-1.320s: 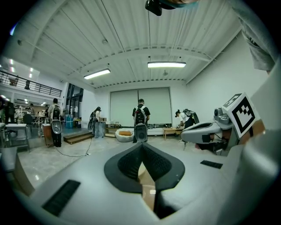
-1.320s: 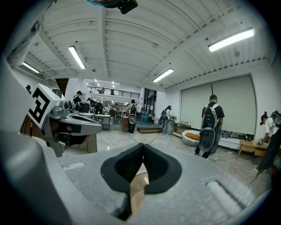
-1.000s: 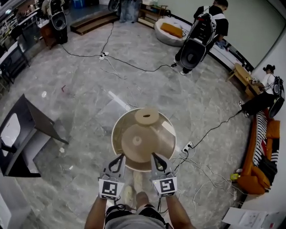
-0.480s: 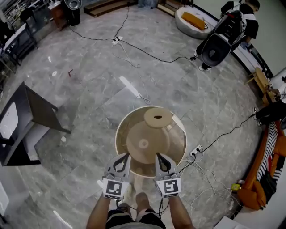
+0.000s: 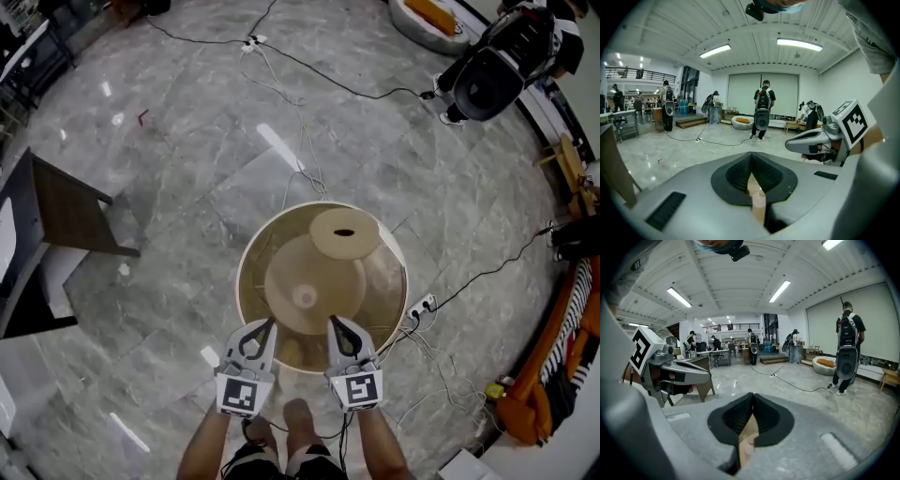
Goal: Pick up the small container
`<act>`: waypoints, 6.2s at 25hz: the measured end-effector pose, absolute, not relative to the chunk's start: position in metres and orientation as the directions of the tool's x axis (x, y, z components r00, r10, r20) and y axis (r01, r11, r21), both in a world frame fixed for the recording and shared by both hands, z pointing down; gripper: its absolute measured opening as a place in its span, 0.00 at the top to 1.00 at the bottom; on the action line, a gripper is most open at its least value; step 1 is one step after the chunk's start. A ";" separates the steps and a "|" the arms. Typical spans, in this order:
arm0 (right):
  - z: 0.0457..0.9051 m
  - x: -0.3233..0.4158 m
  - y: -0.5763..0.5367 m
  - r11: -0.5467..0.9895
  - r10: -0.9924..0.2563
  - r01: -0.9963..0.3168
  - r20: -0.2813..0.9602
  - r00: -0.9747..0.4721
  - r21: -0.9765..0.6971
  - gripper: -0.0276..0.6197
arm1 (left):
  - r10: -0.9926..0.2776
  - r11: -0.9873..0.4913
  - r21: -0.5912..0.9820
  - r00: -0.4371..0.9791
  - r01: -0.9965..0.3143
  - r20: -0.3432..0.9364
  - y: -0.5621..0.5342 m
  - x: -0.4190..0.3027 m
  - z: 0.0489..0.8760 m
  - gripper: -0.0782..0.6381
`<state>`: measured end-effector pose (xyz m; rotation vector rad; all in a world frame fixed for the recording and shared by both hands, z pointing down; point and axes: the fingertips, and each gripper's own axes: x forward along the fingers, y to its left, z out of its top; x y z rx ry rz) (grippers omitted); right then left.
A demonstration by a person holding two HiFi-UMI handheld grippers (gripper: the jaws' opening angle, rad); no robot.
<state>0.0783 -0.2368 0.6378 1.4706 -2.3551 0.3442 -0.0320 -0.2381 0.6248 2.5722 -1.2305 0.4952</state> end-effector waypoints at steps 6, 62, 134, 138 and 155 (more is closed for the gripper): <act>0.696 0.074 -0.253 0.457 -0.793 -0.889 0.440 -0.421 -0.029 0.96 | -0.688 -0.596 0.130 0.588 -0.792 0.426 -0.248 -0.024 0.684 0.87; 0.918 0.037 -0.279 0.536 -0.733 -0.843 0.478 -0.483 -0.030 0.76 | -0.659 -0.512 0.217 0.543 -0.831 0.521 -0.243 -0.042 0.874 0.87; 0.384 0.097 0.009 0.288 -0.938 -0.955 0.223 -0.267 0.069 0.76 | -0.662 -0.750 -0.151 0.725 -0.644 0.192 -0.022 -0.020 0.375 0.87; 0.377 0.090 0.038 0.269 -0.945 -0.960 0.214 -0.248 0.079 0.76 | -0.647 -0.762 -0.153 0.740 -0.629 0.184 0.006 -0.026 0.368 0.87; 0.368 0.074 0.088 0.237 -0.953 -0.968 0.216 -0.214 0.087 0.76 | -0.630 -0.777 -0.150 0.753 -0.612 0.189 0.051 -0.047 0.368 0.87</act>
